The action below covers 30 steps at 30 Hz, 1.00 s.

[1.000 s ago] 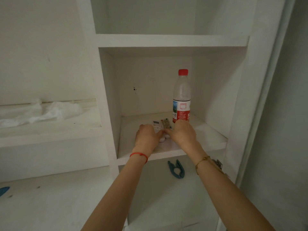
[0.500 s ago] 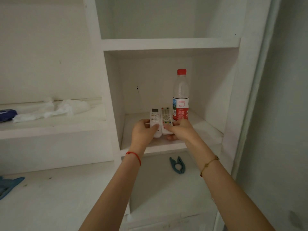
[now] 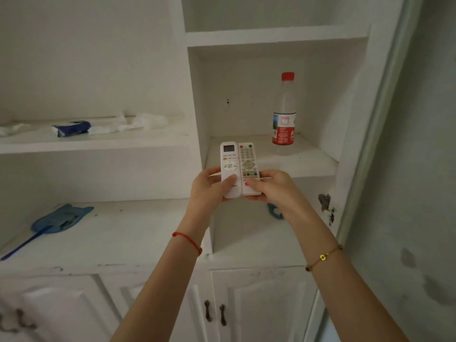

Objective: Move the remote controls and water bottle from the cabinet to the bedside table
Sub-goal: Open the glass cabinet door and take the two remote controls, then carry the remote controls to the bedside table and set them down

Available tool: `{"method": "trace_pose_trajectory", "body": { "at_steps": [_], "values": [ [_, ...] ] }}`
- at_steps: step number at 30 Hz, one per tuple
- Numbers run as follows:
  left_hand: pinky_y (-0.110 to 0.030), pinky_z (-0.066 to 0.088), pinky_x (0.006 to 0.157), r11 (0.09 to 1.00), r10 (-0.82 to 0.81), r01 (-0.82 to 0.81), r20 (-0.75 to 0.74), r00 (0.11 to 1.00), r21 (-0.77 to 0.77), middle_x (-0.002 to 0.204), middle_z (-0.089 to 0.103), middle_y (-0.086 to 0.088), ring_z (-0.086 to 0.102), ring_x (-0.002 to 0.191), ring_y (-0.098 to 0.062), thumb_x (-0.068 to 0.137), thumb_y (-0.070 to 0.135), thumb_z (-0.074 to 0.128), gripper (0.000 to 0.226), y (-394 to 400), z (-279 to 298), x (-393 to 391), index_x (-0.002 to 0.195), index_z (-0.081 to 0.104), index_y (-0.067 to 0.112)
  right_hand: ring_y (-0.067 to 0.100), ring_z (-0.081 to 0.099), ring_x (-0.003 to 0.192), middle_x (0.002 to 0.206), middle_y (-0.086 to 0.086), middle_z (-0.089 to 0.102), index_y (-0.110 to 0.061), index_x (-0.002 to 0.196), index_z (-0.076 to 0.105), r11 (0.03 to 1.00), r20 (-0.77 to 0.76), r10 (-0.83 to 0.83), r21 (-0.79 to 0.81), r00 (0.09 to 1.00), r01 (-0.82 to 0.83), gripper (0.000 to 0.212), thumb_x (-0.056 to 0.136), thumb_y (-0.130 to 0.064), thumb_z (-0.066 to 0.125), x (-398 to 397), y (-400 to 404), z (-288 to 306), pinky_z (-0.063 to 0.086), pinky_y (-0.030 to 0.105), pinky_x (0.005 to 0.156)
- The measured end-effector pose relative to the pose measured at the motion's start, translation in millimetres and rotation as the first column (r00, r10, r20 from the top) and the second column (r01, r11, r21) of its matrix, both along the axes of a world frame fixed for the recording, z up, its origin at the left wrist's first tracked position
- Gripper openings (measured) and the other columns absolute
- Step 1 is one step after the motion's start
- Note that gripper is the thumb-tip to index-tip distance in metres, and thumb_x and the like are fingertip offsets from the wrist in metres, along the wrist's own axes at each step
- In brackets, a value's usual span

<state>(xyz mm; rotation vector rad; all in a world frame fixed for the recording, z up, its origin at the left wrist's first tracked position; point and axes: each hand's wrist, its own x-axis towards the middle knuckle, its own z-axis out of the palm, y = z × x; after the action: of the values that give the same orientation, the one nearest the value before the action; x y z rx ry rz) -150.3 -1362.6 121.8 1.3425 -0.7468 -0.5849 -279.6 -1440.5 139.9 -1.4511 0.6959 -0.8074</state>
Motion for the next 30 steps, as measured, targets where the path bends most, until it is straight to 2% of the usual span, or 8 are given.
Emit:
{"method": "trace_pose_trajectory", "body": {
  "at_steps": [5,9,14,18,22,26,30],
  "values": [
    [-0.035,0.06,0.074,0.998,0.047,-0.046,-0.027,0.999,0.038,0.114,0.069,-0.01,0.07,0.097,-0.023,0.084,0.016,0.073,0.048,65,-24,-25,0.128,0.053,0.009,0.018,0.07,0.088,0.105,0.011,0.071,0.002,0.116,0.061,0.998,-0.055,0.066,0.022,0.996,-0.065,0.03,0.088,-0.006,0.066,-21,51,-28,0.06,0.026,0.069],
    [-0.034,0.061,0.074,0.992,0.096,-0.093,-0.035,0.995,0.081,0.112,0.069,-0.007,0.071,0.092,-0.019,0.085,0.016,0.072,0.045,114,-45,-45,0.126,0.054,0.011,0.015,0.068,0.083,0.104,0.011,0.069,0.003,0.117,0.057,0.991,-0.059,0.115,0.076,0.992,-0.11,0.031,0.088,-0.003,0.064,-34,94,-49,0.06,0.022,0.065],
    [-0.029,0.06,0.069,0.983,0.152,-0.141,-0.091,0.984,0.118,0.112,0.069,-0.006,0.071,0.087,-0.015,0.085,0.015,0.072,0.043,167,-71,-62,0.124,0.054,0.013,0.019,0.07,0.091,0.111,0.013,0.069,0.0,0.121,0.055,0.988,-0.154,0.146,0.063,0.977,-0.138,0.036,0.088,-0.008,0.066,-45,139,-76,0.059,0.022,0.066],
    [-0.025,0.059,0.066,0.97,0.196,-0.18,-0.088,0.977,0.165,0.111,0.067,0.0,0.07,0.087,-0.009,0.085,0.019,0.072,0.045,204,-89,-69,0.125,0.053,0.016,0.018,0.071,0.092,0.11,0.01,0.07,-0.004,0.119,0.056,0.98,-0.182,0.19,0.091,0.965,-0.176,0.033,0.088,-0.009,0.066,-48,171,-94,0.06,0.025,0.07],
    [-0.021,0.058,0.064,0.961,0.227,-0.205,-0.104,0.968,0.188,0.111,0.066,0.001,0.071,0.081,-0.002,0.085,0.02,0.072,0.045,239,-106,-72,0.125,0.052,0.016,0.017,0.072,0.09,0.108,0.004,0.071,-0.008,0.119,0.056,0.972,-0.254,0.23,0.105,0.939,-0.21,0.033,0.088,-0.013,0.066,-47,199,-112,0.06,0.033,0.079],
    [-0.025,0.059,0.067,0.948,0.267,-0.238,-0.118,0.957,0.211,0.114,0.067,-0.001,0.071,0.091,-0.009,0.084,0.02,0.072,0.044,273,-120,-70,0.124,0.053,0.018,0.016,0.07,0.092,0.108,0.005,0.07,-0.007,0.119,0.055,0.963,-0.253,0.268,0.113,0.93,-0.246,0.032,0.088,-0.012,0.066,-42,230,-125,0.06,0.026,0.07],
    [-0.026,0.06,0.067,0.93,0.31,-0.268,-0.145,0.94,0.251,0.113,0.068,-0.002,0.071,0.093,-0.018,0.084,0.019,0.072,0.046,304,-131,-68,0.125,0.052,0.017,0.018,0.07,0.094,0.109,0.006,0.07,-0.011,0.114,0.056,0.951,-0.267,0.302,0.147,0.915,-0.271,0.028,0.088,-0.011,0.067,-34,257,-138,0.06,0.035,0.078]
  ]
}}
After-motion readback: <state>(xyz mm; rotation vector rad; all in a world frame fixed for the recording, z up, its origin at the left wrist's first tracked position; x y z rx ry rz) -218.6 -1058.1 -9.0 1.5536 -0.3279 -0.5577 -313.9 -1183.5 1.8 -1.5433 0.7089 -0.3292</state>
